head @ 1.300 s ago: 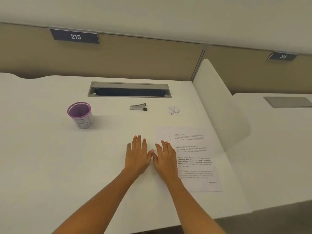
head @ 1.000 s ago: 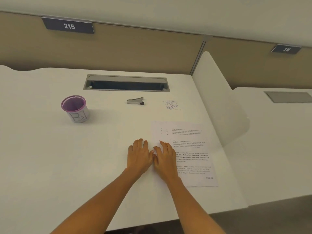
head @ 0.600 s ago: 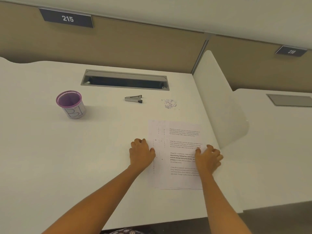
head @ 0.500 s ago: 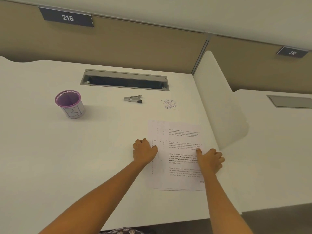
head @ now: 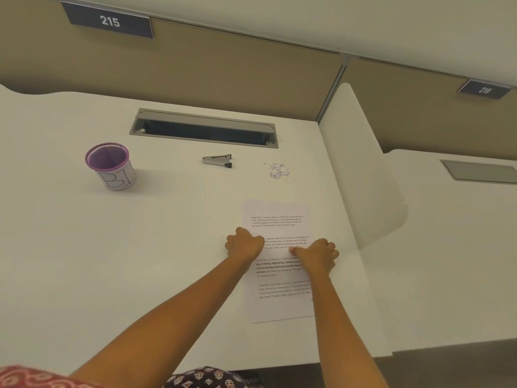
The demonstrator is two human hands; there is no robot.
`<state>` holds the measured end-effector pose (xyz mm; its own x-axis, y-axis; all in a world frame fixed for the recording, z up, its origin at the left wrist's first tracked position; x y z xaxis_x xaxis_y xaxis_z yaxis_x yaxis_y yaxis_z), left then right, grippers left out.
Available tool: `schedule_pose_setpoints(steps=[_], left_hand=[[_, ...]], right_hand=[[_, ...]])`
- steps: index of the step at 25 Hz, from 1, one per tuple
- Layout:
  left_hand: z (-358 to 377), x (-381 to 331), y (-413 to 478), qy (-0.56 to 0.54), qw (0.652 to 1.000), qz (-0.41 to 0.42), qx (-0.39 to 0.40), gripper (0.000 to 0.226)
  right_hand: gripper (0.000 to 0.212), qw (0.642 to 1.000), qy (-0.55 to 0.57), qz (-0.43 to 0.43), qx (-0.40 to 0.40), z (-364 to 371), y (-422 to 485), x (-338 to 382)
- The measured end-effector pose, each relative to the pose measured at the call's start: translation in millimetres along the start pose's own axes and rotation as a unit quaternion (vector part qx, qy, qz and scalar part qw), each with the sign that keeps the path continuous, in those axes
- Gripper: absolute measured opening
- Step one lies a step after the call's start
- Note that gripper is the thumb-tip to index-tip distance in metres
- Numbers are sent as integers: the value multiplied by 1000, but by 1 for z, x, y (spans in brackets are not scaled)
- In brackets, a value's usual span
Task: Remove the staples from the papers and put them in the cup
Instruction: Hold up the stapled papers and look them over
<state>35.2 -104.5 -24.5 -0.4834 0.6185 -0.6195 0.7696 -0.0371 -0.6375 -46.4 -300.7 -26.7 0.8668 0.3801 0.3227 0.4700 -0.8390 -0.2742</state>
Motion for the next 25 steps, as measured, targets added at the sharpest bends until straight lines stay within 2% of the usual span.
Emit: schedule_pose_setpoints(steps=[5, 10, 11, 13, 15, 17, 21, 25], left_hand=[[-3, 10, 10, -72, 997, 21, -2, 35], [-32, 26, 2, -189, 979, 74, 24, 34], [-45, 27, -2, -206, 973, 94, 33, 31], [-76, 27, -14, -232, 961, 143, 52, 28], [-108, 26, -29, -267, 942, 190, 72, 28], [-139, 22, -44, -278, 930, 230, 66, 29], [-194, 7, -72, -284, 910, 302, 13, 31], [-237, 1, -88, -312, 885, 344, -40, 31]], right_hand=[[76, 997, 56, 39, 45, 10, -3, -2], [48, 983, 171, 18, 66, 28, -18, -4], [43, 971, 223, 1, 83, 30, -23, -1], [39, 918, 367, -25, 152, 30, -42, 11], [46, 866, 451, -64, 209, 20, -63, 32], [54, 838, 475, -113, 242, 4, -83, 59], [32, 792, 509, -227, 250, -30, -120, 116], [27, 763, 534, -279, 236, -47, -145, 154]])
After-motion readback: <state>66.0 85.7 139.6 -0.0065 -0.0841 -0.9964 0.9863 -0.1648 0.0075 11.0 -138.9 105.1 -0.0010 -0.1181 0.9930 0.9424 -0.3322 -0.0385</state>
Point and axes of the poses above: each hand's wrist, its own y-axis towards the middle knuckle, its own z-axis out of the palm, x = y × z, the point moved 6 cm from there along y, towards the middle knuckle, and after that the axes turned 3 degrees about -x, right-handed, at the moved point
